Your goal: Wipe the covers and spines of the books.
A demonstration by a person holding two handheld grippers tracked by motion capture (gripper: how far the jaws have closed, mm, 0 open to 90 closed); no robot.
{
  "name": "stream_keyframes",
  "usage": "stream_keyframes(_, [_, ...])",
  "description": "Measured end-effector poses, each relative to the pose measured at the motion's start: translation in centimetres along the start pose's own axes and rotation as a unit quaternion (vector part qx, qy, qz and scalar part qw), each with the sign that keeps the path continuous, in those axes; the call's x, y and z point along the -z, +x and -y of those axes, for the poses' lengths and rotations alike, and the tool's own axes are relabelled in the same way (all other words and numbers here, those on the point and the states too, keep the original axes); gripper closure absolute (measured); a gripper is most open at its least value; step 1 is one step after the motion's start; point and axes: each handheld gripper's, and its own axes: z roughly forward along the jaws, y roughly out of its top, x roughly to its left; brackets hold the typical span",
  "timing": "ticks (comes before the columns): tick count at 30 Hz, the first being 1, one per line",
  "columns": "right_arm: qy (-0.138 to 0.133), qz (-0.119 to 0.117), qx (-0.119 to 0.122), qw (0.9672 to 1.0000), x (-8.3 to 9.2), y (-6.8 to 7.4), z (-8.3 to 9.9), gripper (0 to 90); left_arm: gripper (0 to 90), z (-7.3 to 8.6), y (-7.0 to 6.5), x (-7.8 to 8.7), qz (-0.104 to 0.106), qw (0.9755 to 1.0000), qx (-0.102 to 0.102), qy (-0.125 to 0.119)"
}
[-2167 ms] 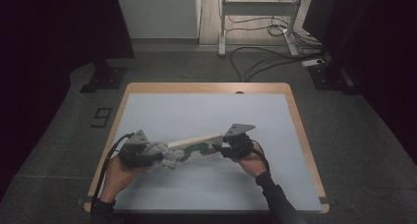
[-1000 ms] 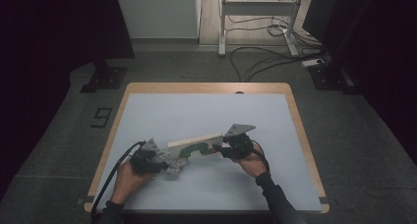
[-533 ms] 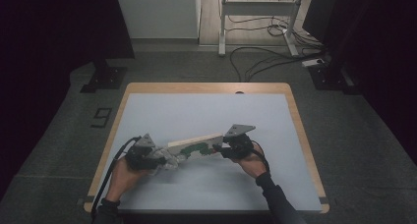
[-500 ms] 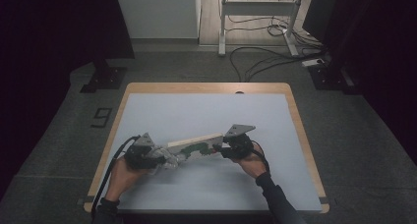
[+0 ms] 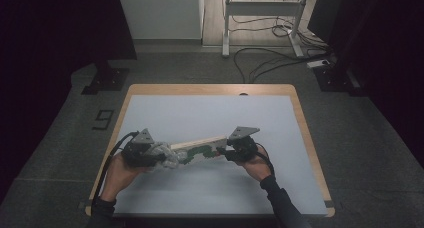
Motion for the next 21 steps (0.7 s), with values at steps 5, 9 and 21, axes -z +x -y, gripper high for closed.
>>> stream_keyframes(5, [-0.001, -0.001, -0.001, 1.0, 0.0, -0.1, 0.0, 55.5, 59.4, 0.4, 0.8, 1.2, -0.008, 0.9998, 0.015, -0.009])
stream_keyframes(9, [-0.002, -0.001, -0.001, 1.0, 0.0, -0.1, 0.0, 55.6, 59.3, 0.8, 1.7, 2.0, -0.02, 0.9993, 0.029, -0.008])
stream_keyframes(21, [0.0, -0.003, -0.001, 1.0, 0.0, -0.1, 0.0, 55.7, 59.1, 1.2, 4.5, 3.8, -0.063, 0.9961, 0.061, -0.01])
